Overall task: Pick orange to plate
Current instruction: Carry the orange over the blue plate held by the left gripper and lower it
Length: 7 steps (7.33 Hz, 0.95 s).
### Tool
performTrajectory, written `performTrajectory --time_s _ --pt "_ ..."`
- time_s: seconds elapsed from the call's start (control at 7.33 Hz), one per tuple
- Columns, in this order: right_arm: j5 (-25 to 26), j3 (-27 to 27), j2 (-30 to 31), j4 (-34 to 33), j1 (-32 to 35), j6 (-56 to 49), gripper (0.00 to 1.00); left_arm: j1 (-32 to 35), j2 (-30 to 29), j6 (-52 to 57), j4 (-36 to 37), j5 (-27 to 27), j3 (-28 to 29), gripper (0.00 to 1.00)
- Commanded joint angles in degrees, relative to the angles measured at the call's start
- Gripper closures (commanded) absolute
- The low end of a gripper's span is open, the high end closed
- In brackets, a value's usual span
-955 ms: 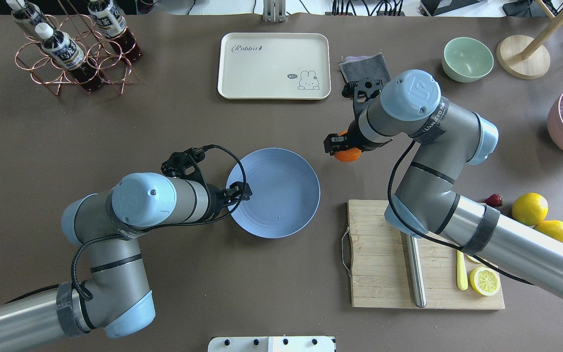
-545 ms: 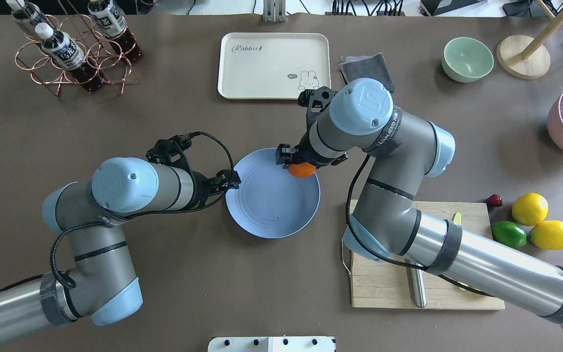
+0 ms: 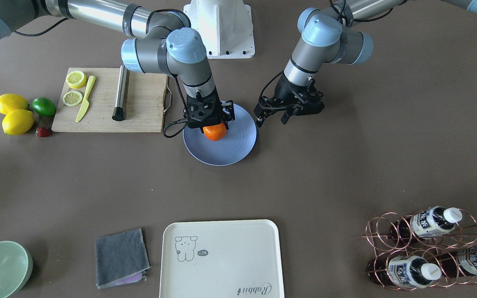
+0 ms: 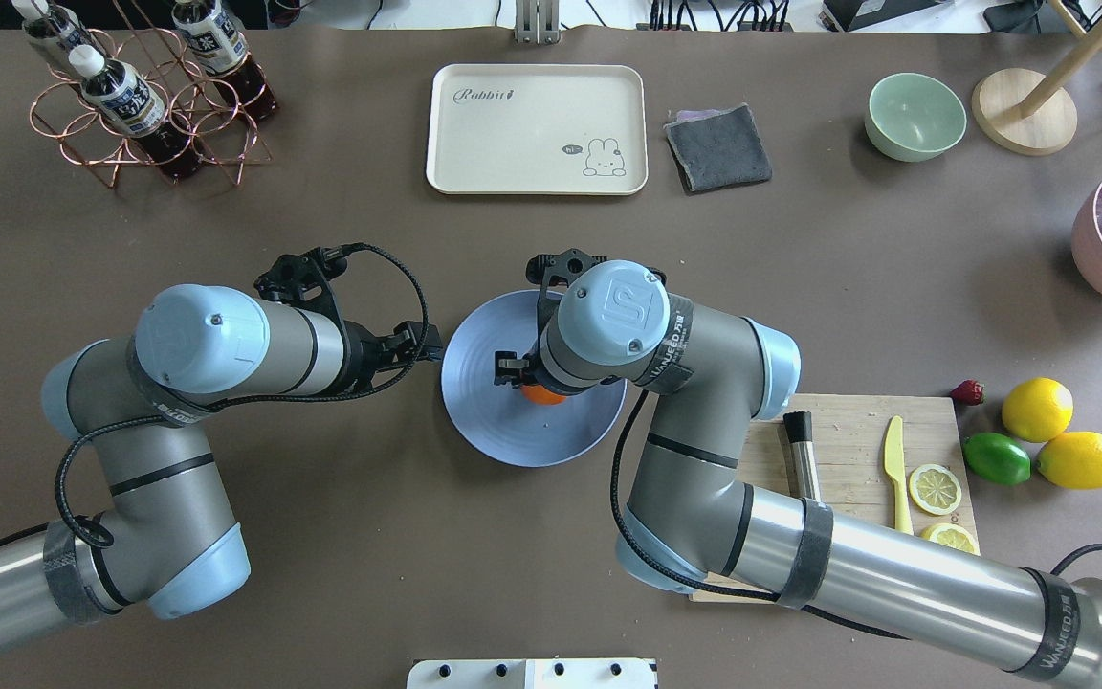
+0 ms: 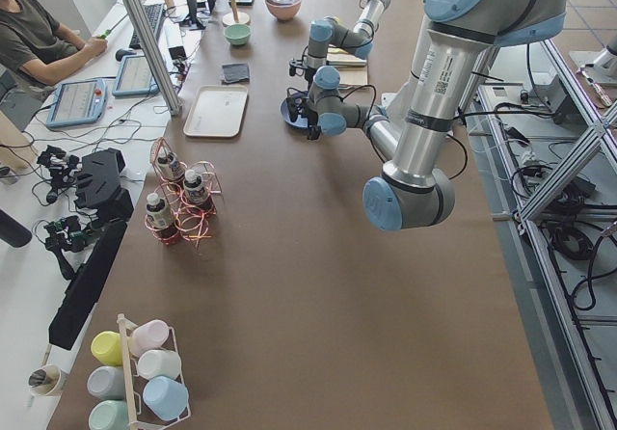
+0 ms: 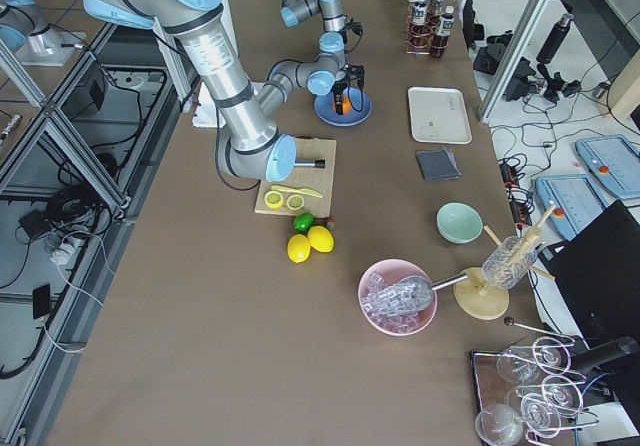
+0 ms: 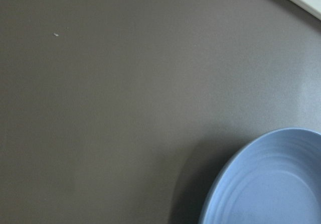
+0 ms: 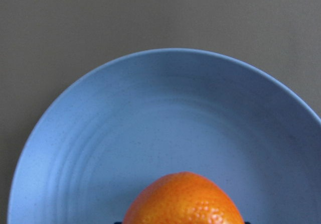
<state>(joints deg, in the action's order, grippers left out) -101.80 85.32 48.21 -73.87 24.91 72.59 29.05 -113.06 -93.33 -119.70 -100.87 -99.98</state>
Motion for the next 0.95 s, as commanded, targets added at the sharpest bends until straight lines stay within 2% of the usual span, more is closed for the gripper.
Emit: performTrajectory --time_s 0.0,0.14,0.41,0.55,0.68,0.82 --pt "0.55 -1.21 -1.01 0.13 -0.39 0.27 1.0 0.13 -0.05 0.08 0.0 -0.03 0.14 0.03" --pt "1.24 -0.95 -0.84 0.22 -0.39 0.18 0.01 0.05 -0.14 0.0 0.0 -0.03 0.14 0.03" --pt "0.55 2.02 -0.4 -0.48 1.01 -0.43 0.0 0.48 -0.32 0.08 0.09 -0.64 -0.21 0.03" --pt "-2.32 5.52 2.13 -1.88 4.33 -1.22 0.0 4.14 -0.05 3.3 1.48 -4.56 -0.04 0.03" --pt "-7.57 9.3 5.02 -4.24 9.14 -5.58 0.0 7.66 0.04 10.38 5.84 -8.25 -1.25 0.03" --pt "-10.76 15.95 11.32 -5.92 12.06 -8.67 0.0 11.78 0.82 16.28 8.76 -12.29 -2.05 0.03"
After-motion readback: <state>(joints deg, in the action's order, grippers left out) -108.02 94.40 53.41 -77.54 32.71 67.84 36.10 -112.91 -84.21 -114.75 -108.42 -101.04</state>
